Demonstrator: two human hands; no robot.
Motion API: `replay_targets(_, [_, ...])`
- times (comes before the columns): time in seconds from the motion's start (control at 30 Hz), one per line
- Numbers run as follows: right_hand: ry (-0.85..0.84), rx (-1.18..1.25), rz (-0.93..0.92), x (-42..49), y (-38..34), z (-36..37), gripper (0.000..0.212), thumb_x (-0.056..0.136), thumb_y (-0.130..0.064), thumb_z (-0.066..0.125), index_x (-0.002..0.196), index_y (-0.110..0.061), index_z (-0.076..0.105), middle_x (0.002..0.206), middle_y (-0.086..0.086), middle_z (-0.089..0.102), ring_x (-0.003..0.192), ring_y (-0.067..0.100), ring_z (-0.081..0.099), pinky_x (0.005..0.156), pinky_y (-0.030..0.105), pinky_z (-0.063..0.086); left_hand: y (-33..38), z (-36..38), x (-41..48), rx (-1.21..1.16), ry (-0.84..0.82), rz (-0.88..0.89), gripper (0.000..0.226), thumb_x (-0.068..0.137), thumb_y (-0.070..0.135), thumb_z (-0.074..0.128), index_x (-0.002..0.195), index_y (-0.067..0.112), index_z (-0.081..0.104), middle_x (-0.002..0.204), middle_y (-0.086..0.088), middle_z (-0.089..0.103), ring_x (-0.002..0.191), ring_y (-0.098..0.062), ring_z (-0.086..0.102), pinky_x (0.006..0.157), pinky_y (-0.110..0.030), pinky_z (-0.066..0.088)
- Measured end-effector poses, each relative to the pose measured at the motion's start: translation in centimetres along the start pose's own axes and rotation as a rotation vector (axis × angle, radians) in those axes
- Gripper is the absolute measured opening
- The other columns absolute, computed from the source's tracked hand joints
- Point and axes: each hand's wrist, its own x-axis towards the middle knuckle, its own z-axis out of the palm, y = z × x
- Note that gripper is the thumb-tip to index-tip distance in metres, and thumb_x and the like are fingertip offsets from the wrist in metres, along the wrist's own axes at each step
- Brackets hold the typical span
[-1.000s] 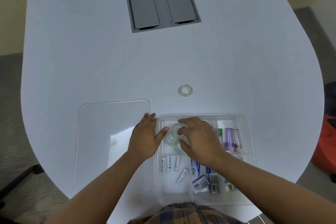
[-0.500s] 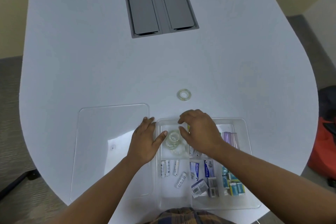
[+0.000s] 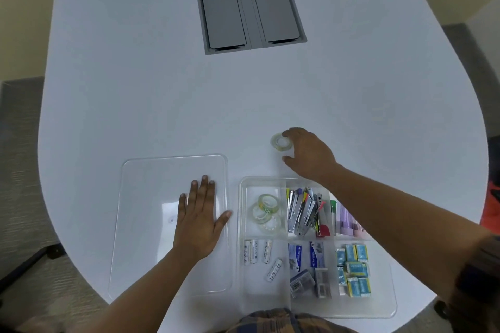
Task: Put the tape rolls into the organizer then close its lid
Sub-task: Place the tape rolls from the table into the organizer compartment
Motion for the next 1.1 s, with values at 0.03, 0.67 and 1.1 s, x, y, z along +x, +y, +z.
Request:
replay_targets(0.03, [0.002,-0.004,-0.004,0.1,0.1,0.1,0.062,0.082,-0.027,0.072,0.138,-0.018,0.045,0.144,0.004,0.046,0.123,0.029,0.05,0.097,0.044,0.047,-0.1,0.1,0.0,0.008,-0.007,-0.002,0.078,0.092,0.065,0.018,0.152,0.021,-0.007,0.162,0.002,-0.008,0.148,-0.016,-0.014,0.12,-0.043,-0.003])
replay_targets(0.67, [0.083,-0.445,-0.005,0.1,0.5,0.1,0.02,0.085,-0.02,0.065,0.104,-0.022,0.067,0.101,0.003,0.056,0.091,0.022,0.055,0.069,0.031,0.042,0.2,-0.3,1.0,0.056,-0.047,0.027,0.08,0.09,0.067,0.012,0.151,0.018,-0.006,0.16,0.0,-0.009,0.148,-0.02,-0.013,0.118,-0.045,-0.004])
replay_targets(1.1, [0.188,0.077,-0.223,-8.6,-4.2,-1.0,0.021,0.071,-0.026,0.073,0.087,-0.019,0.062,0.079,-0.004,0.051,0.072,0.015,0.05,0.058,0.026,0.037,-0.2,0.1,1.2,0.047,-0.054,0.038,0.08,0.089,0.068,0.011,0.149,0.02,-0.013,0.16,0.002,-0.015,0.146,-0.018,-0.02,0.117,-0.044,-0.007])
